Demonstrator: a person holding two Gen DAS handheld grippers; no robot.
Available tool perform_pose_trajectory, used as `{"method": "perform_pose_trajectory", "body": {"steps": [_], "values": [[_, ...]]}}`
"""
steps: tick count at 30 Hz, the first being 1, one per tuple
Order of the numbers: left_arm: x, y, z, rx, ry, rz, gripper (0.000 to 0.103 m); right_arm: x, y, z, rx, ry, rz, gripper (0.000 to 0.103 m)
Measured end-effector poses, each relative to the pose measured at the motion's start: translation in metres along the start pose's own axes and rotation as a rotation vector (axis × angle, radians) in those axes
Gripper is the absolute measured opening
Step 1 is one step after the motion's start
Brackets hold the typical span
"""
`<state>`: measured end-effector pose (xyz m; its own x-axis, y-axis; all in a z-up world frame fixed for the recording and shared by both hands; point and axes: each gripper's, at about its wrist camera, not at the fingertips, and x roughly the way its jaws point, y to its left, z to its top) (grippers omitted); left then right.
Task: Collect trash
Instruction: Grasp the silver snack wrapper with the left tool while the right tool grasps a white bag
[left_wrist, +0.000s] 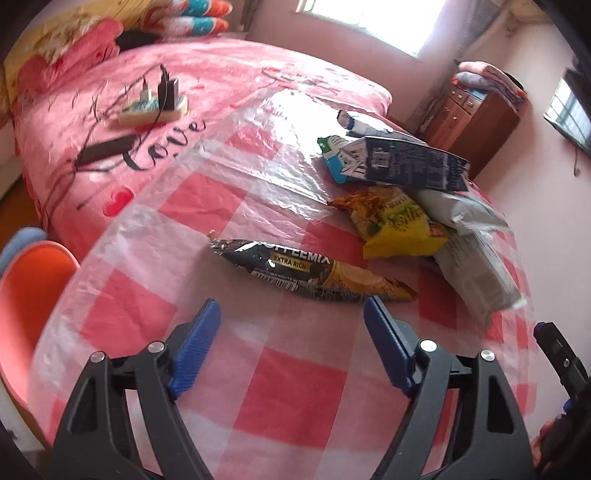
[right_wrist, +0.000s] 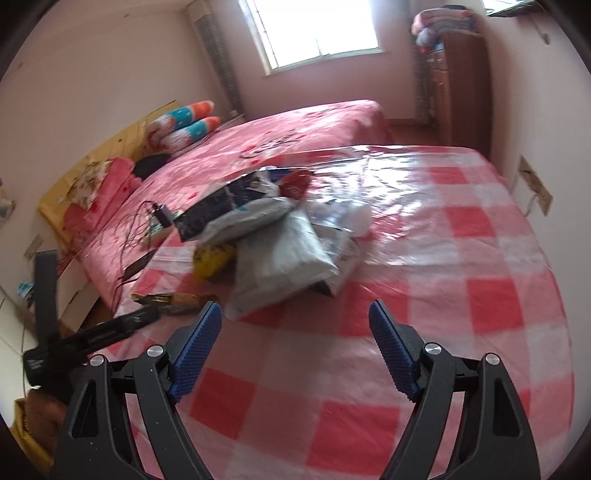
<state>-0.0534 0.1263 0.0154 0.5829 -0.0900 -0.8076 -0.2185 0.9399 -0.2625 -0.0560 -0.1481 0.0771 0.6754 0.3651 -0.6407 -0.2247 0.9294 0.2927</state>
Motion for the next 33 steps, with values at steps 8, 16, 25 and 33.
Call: {"method": "perform_pose_trajectory", "body": {"steps": [8, 16, 25, 33], "values": [[0.019, -0.006, 0.018, -0.020, 0.003, 0.012, 0.080, 0.043, 0.010, 0.033, -0.074, 0.066, -0.006, 0.084], [0.032, -0.019, 0.029, 0.031, -0.016, 0.052, 0.080, 0.080, 0.014, 0.037, -0.112, 0.131, -0.036, 0.089], [0.044, -0.039, 0.036, 0.128, -0.057, 0.089, 0.067, 0.091, 0.034, 0.026, -0.242, 0.109, -0.158, 0.083], [0.038, -0.034, 0.030, 0.123, -0.073, 0.080, 0.031, 0.084, 0.033, 0.016, -0.262, 0.091, -0.184, 0.069]]}}
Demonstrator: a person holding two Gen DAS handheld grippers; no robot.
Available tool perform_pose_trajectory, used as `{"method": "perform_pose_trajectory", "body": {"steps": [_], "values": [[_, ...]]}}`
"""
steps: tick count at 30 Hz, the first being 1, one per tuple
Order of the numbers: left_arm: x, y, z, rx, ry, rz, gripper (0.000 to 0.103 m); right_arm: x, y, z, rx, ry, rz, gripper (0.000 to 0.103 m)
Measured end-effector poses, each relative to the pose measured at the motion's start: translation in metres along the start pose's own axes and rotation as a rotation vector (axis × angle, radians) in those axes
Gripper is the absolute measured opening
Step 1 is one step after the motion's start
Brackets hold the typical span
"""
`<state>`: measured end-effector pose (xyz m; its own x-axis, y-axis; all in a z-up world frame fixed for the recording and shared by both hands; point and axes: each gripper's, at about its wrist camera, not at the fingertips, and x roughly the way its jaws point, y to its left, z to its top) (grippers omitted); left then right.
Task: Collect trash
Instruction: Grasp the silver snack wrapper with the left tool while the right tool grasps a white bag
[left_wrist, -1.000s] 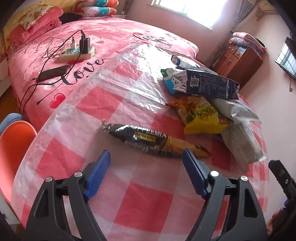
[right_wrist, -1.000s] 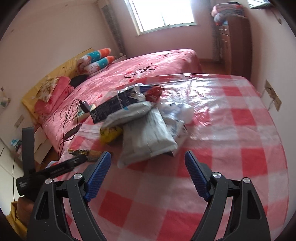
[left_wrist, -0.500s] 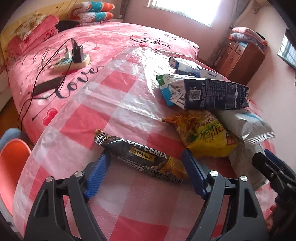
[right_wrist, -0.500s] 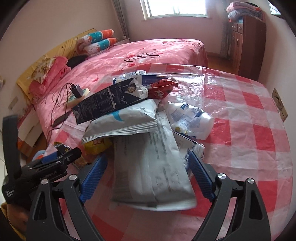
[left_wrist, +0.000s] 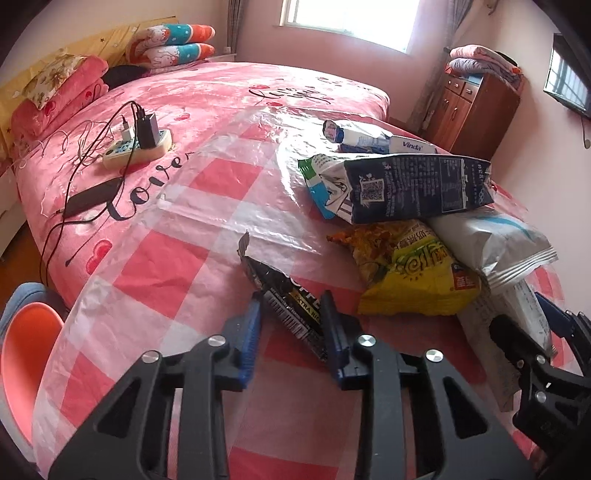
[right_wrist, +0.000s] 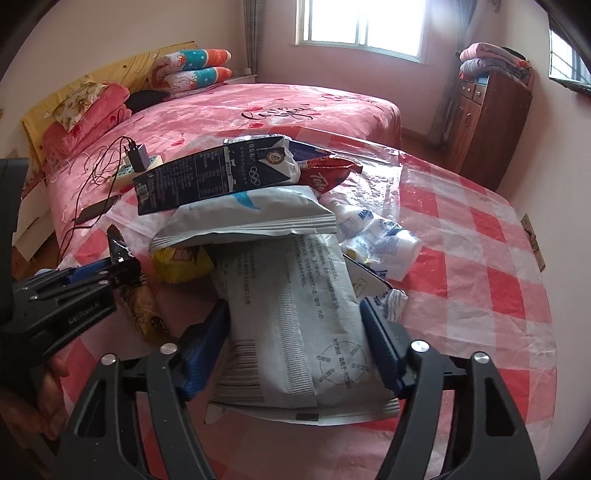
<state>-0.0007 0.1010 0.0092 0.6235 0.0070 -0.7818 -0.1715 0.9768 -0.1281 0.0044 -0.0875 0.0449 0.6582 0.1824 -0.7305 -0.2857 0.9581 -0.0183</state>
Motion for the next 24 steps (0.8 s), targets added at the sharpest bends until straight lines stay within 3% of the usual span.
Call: {"method": "perform_pose_trajectory", "body": {"steps": [6, 24], "values": [[-0.007, 0.008, -0.007, -0.038, 0.012, -0.069, 0.025, -0.015, 0.000, -0.012, 0.025, -0.008, 0.003, 0.066], [-0.051, 0.040, -0.032, -0.060, -0.018, -0.234, 0.012, -0.064, -0.009, -0.057, 0.189, -0.007, 0.146, 0.060]]}}
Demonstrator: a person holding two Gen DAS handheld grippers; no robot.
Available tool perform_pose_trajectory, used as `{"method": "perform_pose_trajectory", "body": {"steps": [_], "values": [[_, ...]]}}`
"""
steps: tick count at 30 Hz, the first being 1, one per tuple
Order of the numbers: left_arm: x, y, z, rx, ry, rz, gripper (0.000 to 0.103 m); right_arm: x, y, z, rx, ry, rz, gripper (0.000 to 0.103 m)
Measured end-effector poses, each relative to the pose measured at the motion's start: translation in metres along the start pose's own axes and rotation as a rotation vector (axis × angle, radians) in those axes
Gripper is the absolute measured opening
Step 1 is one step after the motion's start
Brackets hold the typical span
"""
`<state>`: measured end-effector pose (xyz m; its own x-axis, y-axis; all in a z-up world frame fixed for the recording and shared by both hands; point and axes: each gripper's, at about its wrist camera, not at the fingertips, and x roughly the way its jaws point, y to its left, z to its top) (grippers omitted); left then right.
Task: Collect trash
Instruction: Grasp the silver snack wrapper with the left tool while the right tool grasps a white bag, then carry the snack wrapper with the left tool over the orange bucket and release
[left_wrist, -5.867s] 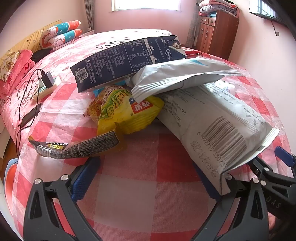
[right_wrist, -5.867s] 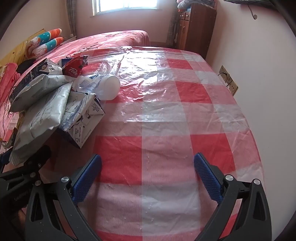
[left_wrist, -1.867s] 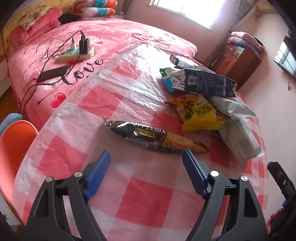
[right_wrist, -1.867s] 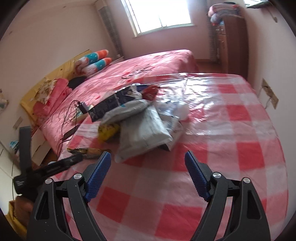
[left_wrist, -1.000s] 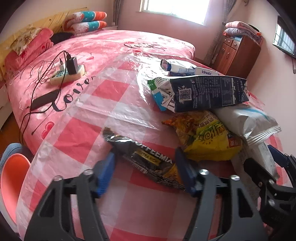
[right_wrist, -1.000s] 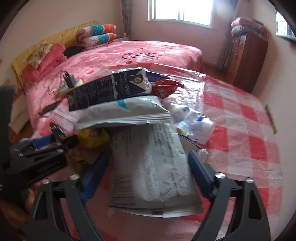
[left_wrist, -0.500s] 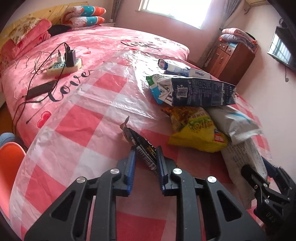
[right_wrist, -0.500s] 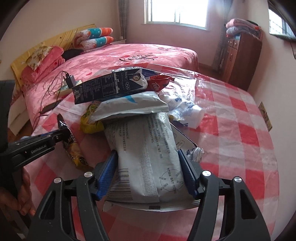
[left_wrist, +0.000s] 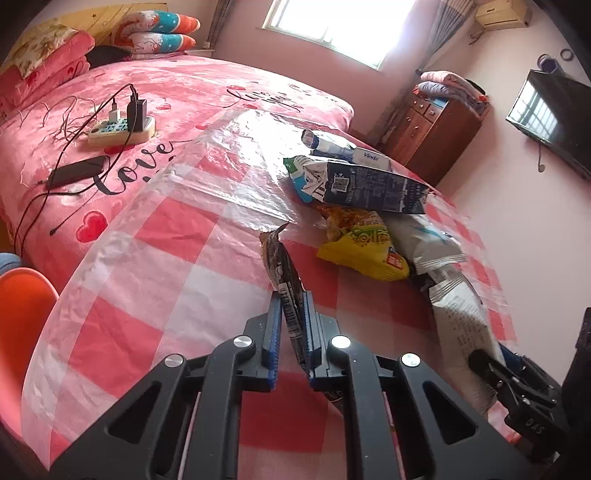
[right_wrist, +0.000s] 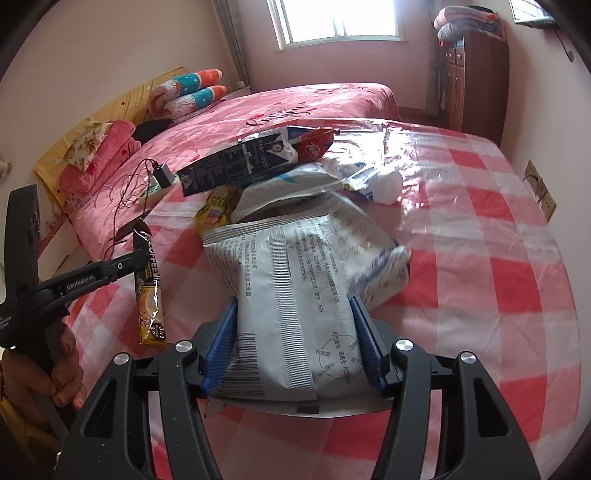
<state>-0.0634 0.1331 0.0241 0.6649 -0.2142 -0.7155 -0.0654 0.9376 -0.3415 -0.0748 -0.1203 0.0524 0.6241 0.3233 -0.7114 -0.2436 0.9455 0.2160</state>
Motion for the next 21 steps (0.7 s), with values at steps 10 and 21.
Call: {"method": "perform_pose_trajectory", "body": {"steps": [10, 21], "values": [[-0.023, 0.011, -0.006, -0.007, -0.026, -0.045, 0.011, -0.014, 0.011, -0.006, 0.061, -0.001, 0.094, 0.060], [-0.056, 0.032, -0.006, -0.029, -0.083, -0.070, 0.010, -0.010, 0.051, 0.002, 0.019, 0.025, 0.190, 0.060]]}}
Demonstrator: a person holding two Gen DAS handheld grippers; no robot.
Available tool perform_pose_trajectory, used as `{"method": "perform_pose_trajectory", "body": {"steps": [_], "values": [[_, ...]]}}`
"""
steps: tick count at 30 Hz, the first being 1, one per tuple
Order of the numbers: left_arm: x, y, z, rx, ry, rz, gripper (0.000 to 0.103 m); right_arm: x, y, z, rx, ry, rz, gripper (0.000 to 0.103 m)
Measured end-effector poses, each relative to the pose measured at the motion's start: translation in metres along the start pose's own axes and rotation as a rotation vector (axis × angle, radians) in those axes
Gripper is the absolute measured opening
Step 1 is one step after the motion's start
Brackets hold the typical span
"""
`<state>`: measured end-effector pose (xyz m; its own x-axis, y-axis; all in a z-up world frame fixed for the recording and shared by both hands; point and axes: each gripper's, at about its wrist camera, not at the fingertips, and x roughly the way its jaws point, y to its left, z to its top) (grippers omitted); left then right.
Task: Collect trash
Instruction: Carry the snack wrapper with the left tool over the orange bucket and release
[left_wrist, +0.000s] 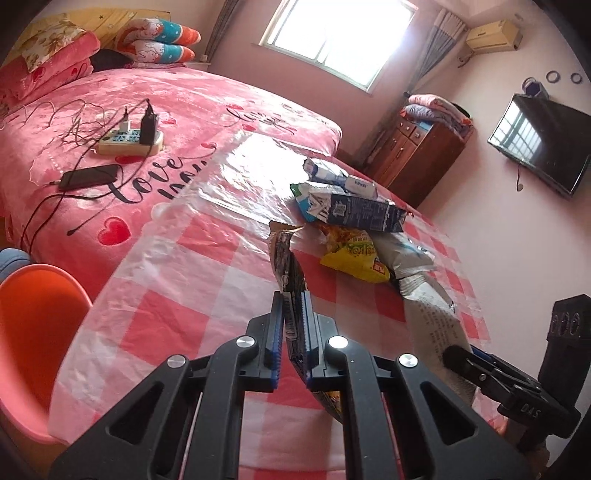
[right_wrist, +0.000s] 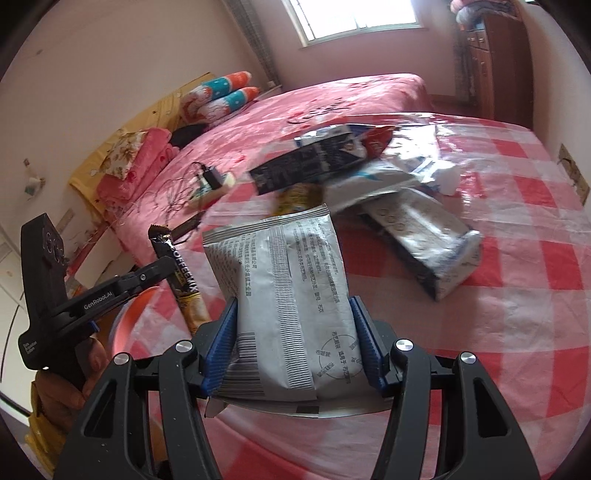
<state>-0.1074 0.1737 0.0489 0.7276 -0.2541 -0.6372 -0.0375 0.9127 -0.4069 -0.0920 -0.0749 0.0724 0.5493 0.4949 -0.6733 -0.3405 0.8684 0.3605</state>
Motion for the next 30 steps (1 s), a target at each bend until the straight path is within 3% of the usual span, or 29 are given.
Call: {"method": "perform_pose_trajectory", "body": {"steps": [14, 30], "values": [[-0.043, 0.056, 0.004, -0.086, -0.092, 0.005, 0.009, 0.041, 0.080, 0.013, -0.129, 0.079, 0.121, 0.060], [-0.124, 0.166, -0.003, -0.234, -0.212, 0.204, 0.009, 0.114, 0.210, 0.010, -0.295, 0.217, 0.345, 0.060]]}}
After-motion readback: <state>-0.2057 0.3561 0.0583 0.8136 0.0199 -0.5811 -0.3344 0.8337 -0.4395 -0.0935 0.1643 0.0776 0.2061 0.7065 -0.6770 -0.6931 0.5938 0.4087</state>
